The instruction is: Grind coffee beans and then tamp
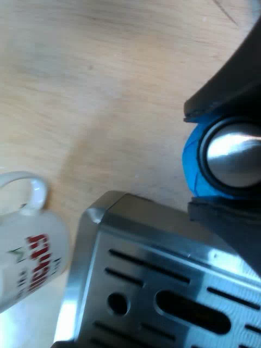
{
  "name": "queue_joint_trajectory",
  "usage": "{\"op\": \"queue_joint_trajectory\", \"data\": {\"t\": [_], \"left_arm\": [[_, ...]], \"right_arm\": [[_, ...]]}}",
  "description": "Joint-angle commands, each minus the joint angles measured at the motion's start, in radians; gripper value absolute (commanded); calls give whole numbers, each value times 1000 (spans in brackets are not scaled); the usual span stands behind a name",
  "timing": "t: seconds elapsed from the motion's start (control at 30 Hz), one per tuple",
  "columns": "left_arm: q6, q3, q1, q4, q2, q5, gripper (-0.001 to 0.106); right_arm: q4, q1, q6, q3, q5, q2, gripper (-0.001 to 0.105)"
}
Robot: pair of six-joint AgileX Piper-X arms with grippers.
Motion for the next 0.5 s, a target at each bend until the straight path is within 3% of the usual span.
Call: {"op": "queue_joint_trajectory", "data": {"t": [0.03, 0.33, 0.5], "left_arm": [[-4, -10, -5, -8, -40, -30, 0], [-4, -10, -5, 25, -117, -55, 0], [-39, -10, 99, 151, -170, -72, 0]], "right_arm": [[-6, -2, -12, -2, -1, -2, 70], [-85, -2, -12, -2, -1, -2, 70], [-141, -2, -12, -2, -1, -2, 70]]}}
